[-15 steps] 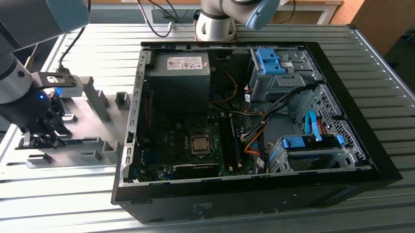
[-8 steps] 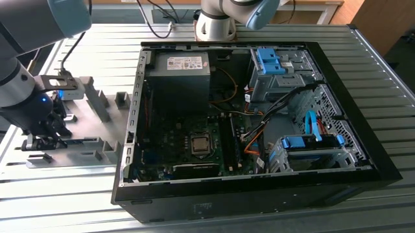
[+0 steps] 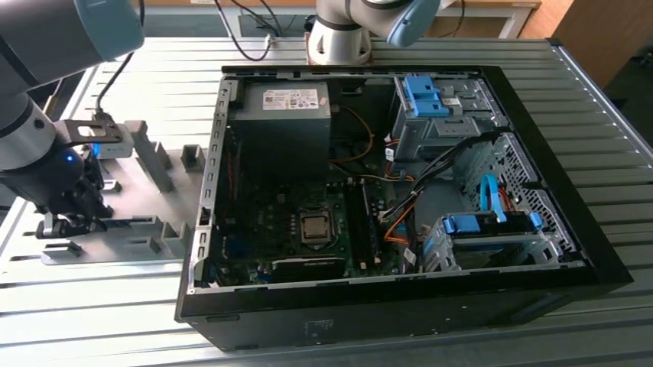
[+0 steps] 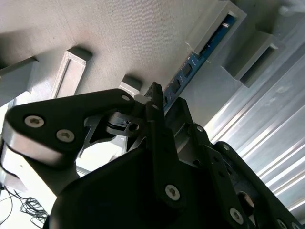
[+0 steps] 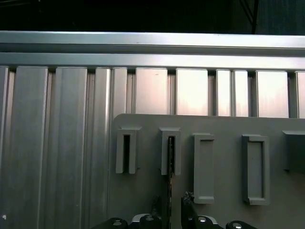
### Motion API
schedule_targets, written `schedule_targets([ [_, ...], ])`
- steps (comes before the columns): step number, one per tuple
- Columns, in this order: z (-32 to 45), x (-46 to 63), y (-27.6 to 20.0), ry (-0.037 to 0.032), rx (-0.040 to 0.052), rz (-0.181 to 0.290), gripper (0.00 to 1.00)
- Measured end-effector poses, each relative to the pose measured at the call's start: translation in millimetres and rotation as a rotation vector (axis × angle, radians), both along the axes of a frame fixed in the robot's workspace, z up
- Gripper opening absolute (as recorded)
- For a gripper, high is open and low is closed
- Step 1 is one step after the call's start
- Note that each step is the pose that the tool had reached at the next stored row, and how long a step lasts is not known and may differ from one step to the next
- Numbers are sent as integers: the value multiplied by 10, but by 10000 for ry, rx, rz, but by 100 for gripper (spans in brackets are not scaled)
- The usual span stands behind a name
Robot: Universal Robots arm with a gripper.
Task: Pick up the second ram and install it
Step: 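Pick up the second ram and move it above second insertion slot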
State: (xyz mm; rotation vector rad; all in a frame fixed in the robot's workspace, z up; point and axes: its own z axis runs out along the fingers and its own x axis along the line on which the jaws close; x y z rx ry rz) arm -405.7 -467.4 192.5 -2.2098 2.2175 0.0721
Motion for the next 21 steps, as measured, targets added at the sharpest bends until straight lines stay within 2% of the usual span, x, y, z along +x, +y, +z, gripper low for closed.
schedule_targets([
  [6,-7,-2,-1,2,4,0,29],
  [7,-8,-1,-1,1,5,0,22],
  [11,-10,-2,0,2,8,-1,20],
  [12,-10,-1,0,1,8,0,14],
  [21,-12,-1,0,1,8,-1,14],
])
